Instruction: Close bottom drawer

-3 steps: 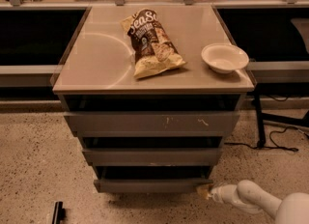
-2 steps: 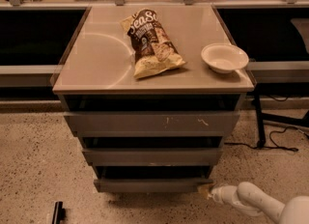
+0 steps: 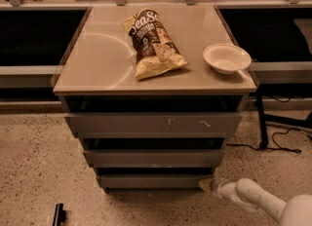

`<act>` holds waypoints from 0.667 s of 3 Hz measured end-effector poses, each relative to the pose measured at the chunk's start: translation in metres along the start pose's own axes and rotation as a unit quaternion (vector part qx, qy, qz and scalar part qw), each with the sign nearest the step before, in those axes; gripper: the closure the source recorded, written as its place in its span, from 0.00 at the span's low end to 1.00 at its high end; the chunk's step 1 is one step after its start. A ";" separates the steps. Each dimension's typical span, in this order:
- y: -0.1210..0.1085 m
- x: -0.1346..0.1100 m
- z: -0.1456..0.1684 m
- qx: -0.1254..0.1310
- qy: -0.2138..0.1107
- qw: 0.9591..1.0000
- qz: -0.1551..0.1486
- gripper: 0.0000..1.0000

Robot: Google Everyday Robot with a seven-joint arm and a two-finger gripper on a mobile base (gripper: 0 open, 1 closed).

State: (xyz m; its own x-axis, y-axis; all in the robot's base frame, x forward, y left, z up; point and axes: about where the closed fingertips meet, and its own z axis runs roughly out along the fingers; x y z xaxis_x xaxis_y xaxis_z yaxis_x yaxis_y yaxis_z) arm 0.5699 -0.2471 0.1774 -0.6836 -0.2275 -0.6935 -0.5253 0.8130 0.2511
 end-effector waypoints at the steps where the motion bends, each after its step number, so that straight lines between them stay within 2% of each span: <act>1: -0.005 -0.004 0.003 0.004 0.000 1.000 0.000 1.00; 2: -0.004 -0.003 0.003 0.004 0.001 1.000 0.002 1.00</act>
Offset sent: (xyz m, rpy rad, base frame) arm -0.0224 -0.0089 -0.0181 0.0882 0.1579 0.0020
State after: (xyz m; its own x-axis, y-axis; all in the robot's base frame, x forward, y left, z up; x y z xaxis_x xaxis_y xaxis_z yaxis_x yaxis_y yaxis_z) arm 0.5752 -0.2485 0.1763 -0.6861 -0.2257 -0.6916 -0.5192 0.8178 0.2482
